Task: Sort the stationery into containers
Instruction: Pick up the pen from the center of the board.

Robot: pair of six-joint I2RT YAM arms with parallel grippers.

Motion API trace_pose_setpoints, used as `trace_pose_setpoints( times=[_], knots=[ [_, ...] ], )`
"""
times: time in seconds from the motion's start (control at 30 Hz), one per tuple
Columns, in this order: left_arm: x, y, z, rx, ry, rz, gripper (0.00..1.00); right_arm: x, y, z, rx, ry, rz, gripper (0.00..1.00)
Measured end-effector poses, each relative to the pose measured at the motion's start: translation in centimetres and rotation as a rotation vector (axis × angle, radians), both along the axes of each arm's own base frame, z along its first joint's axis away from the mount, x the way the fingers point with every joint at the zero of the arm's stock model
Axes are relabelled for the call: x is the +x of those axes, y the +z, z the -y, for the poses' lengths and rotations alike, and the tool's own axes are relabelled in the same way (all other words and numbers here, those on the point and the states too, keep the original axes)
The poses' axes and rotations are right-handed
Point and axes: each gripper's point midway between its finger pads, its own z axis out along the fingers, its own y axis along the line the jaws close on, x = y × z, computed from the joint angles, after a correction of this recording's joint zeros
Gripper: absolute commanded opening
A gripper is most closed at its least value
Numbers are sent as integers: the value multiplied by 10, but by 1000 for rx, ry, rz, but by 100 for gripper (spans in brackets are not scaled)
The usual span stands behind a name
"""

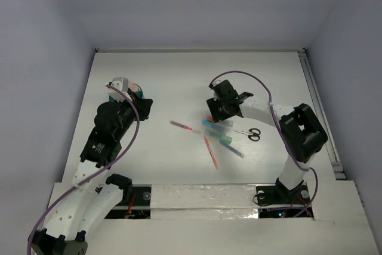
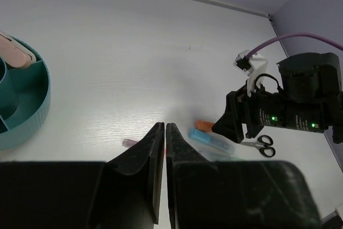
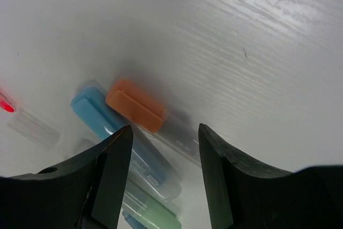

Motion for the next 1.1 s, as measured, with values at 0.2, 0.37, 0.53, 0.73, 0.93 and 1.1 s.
trace_pose_setpoints(
  times=[0.2, 0.37, 0.53, 0.73, 0.93, 1.1],
  knots=[
    [-1, 0, 0, 4, -5, 3, 10, 11, -3, -7, -21, 21, -7, 59],
    [-2, 4, -1, 7, -2, 18, 13, 16, -10, -8, -53, 26, -34, 57],
    [-5, 9, -5, 11, 11, 40, 15, 20, -20, -7, -92, 26, -57, 56],
    [-5, 8, -6, 15, 12, 40, 15, 36, -19, -7, -101, 26, -40, 46],
    [-4, 8, -9, 17, 22, 41, 15, 46, -19, 4, -111, 1, -32, 23],
    [-6, 14, -13, 10, 32, 61, 15, 56, -11, 15, -147, -39, 15, 20]
  ],
)
